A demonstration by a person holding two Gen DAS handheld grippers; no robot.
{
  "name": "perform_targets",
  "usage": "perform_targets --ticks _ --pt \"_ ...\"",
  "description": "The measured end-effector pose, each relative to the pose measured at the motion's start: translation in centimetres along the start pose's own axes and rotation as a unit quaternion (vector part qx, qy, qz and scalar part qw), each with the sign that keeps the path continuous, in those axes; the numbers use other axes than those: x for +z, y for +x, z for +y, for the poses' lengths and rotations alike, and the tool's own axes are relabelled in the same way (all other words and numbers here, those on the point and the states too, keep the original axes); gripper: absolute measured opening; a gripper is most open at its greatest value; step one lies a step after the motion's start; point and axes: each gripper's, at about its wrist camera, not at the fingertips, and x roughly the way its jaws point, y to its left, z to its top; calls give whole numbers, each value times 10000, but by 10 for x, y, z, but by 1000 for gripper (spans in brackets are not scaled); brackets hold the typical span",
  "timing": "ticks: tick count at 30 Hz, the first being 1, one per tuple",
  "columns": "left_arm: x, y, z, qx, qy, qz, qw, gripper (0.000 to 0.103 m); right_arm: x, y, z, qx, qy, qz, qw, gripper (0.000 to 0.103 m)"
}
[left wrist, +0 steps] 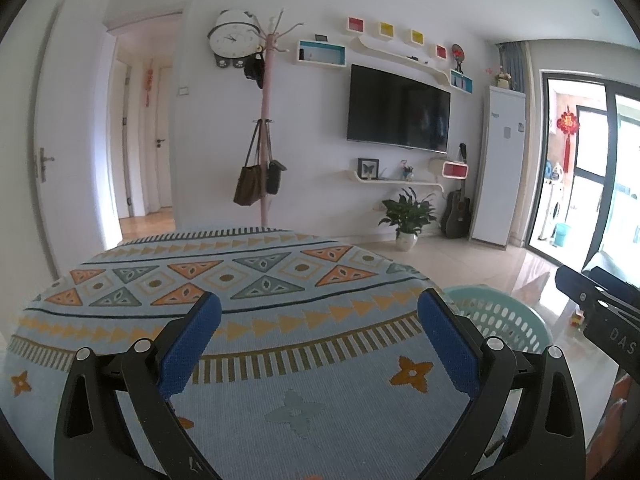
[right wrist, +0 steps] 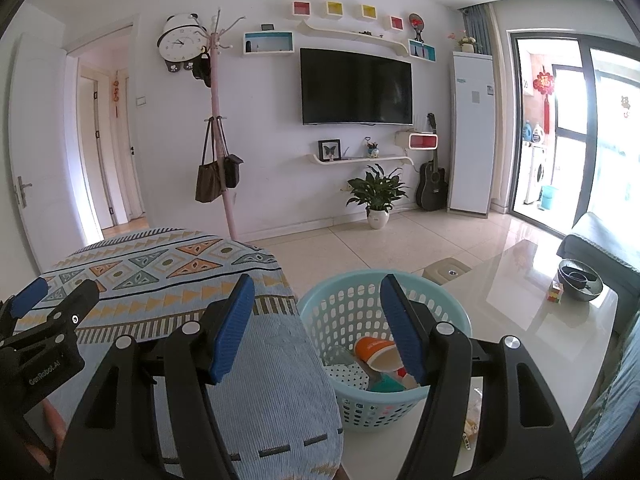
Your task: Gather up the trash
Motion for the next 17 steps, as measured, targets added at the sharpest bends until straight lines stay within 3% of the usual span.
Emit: perform_targets --ticks 17 --pt "2 4 8 24 134 174 9998 96 2 -4 -3 -48 -49 -19 10000 62"
